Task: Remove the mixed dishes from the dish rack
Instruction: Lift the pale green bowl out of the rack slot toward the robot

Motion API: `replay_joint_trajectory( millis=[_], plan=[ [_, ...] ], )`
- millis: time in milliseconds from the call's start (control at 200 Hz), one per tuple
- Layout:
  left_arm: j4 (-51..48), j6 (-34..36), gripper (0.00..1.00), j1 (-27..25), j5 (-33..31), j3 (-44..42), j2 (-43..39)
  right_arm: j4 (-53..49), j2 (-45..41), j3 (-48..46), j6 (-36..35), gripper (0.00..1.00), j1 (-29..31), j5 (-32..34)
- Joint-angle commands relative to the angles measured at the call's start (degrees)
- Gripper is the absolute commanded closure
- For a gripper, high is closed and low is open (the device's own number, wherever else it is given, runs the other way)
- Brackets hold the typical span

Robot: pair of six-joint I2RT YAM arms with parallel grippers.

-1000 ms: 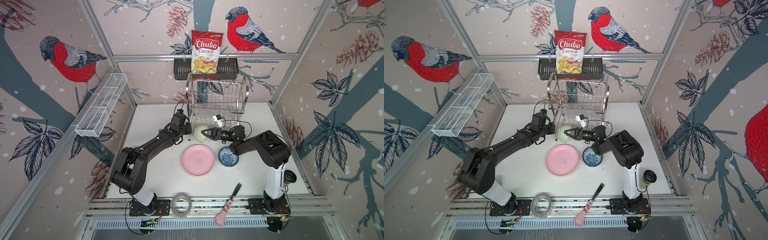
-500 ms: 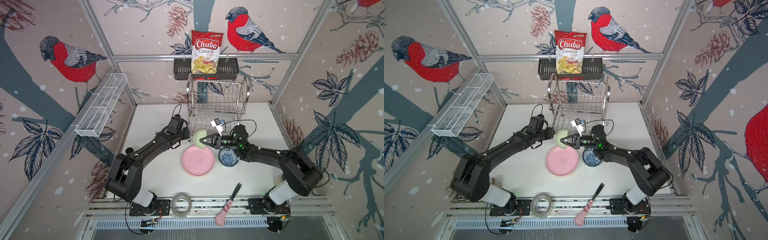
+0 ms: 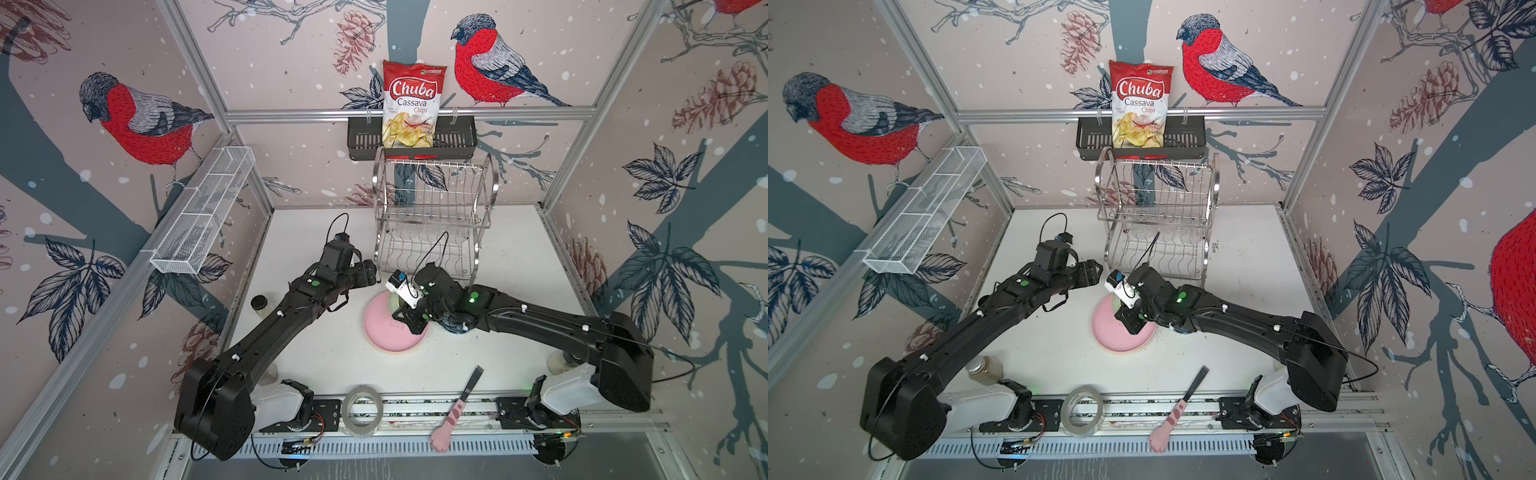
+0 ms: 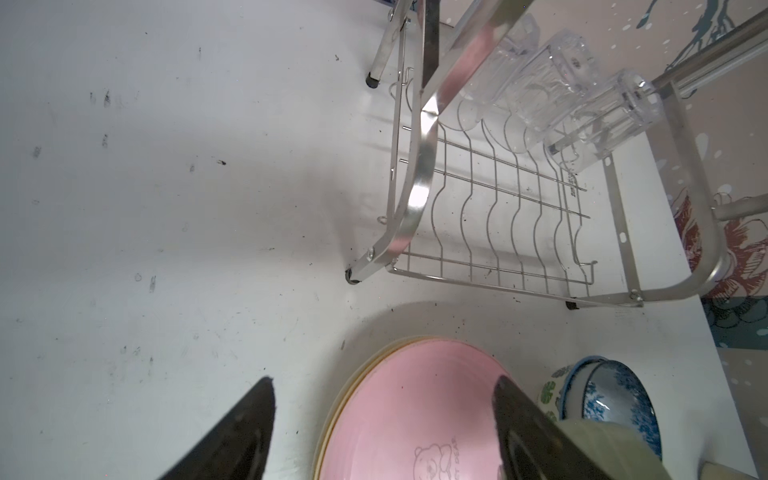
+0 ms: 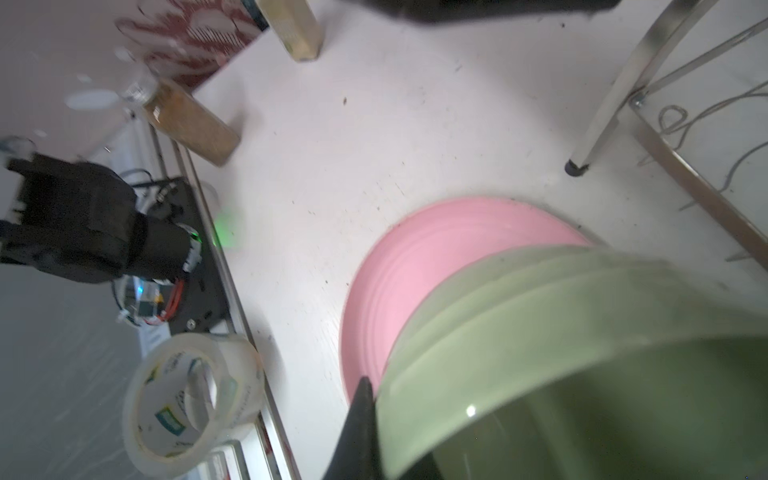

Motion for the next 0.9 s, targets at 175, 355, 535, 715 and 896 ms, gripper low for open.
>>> replay_joint_trajectory(
  millis=[175,355,535,715,896],
  plan=[
    [-10.1,5.3,0.11,0.1,11.3,3.6,-1.4,-18.1,6.1,10.9,-9.9,1.0,11.0,16.8],
    [-11.7,5.1,0.1,0.1,17.0,3.6,-1.6,-24.6,10.8,17.3,-12.9,1.0,17.1,20.3],
    [-14.3,5.6,0.1,-2.0,20.6,3.6,-1.6,-28.2,13.6,20.7,-15.0,1.0,18.4,20.4],
    [-19.5,6.4,0.11,-7.9,14.4,3.6,-1.6,-29.0,14.7,23.1,-15.5,1.0,18.0,22.1],
    [-20.4,5.8,0.26,-8.1,13.3,1.7,-2.0,-28.3,15.0,24.5,-15.7,1.0,18.0,23.9]
  ],
)
